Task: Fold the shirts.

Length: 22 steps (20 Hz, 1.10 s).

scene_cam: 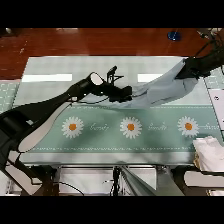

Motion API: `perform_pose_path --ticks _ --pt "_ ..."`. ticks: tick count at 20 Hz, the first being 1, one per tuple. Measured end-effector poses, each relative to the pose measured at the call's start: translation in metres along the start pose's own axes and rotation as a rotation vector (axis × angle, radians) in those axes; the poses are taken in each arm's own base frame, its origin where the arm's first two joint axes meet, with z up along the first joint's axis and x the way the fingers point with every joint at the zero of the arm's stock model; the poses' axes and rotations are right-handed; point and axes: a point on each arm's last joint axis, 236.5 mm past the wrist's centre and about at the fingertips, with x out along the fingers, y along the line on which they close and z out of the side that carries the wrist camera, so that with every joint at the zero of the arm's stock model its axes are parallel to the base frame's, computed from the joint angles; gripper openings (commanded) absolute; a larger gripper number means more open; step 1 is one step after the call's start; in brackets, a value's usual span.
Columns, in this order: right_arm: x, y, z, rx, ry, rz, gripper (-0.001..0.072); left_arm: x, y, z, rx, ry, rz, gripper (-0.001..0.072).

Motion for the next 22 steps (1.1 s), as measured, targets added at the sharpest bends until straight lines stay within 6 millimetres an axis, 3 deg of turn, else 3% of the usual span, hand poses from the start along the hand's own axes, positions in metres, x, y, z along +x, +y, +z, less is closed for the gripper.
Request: perform_pose_path --ticks 7,10,13,15,17,19,22 --pt "0.010 0.035 -0.009 -0.090 0.032 -0.068 0.0026 0.044 -0.025 -0.024 -0.050 0.041 -0.074 0.0038" --pt "0.016 0.050 -0.010 -0.112 0.037 -0.076 0.0027 0.065 -0.024 -0.040 -0.080 0.085 -0.074 0.0038" --pt "0.017 0.056 -0.010 -0.113 0.031 -0.082 0.0027 0.076 -0.020 -0.053 -0.105 0.131 -0.069 0.0038" --pt "0.016 0.059 -0.009 -0.117 0.020 -0.086 0.0027 0.073 -0.021 -0.050 -0.096 0.137 -0.078 0.0036" --pt "0.014 0.060 -0.009 -0.121 0.013 -0.089 0.0027 0.053 -0.028 -0.025 -0.068 0.086 -0.101 0.0036" --pt "0.013 0.062 -0.009 -0.120 0.007 -0.091 0.0027 0.013 -0.034 0.014 -0.016 0.000 -0.112 0.0036" --pt "0.016 0.072 -0.007 -0.123 -0.005 -0.084 0.0026 -0.087 -0.032 0.077 0.102 -0.166 -0.064 0.0036"
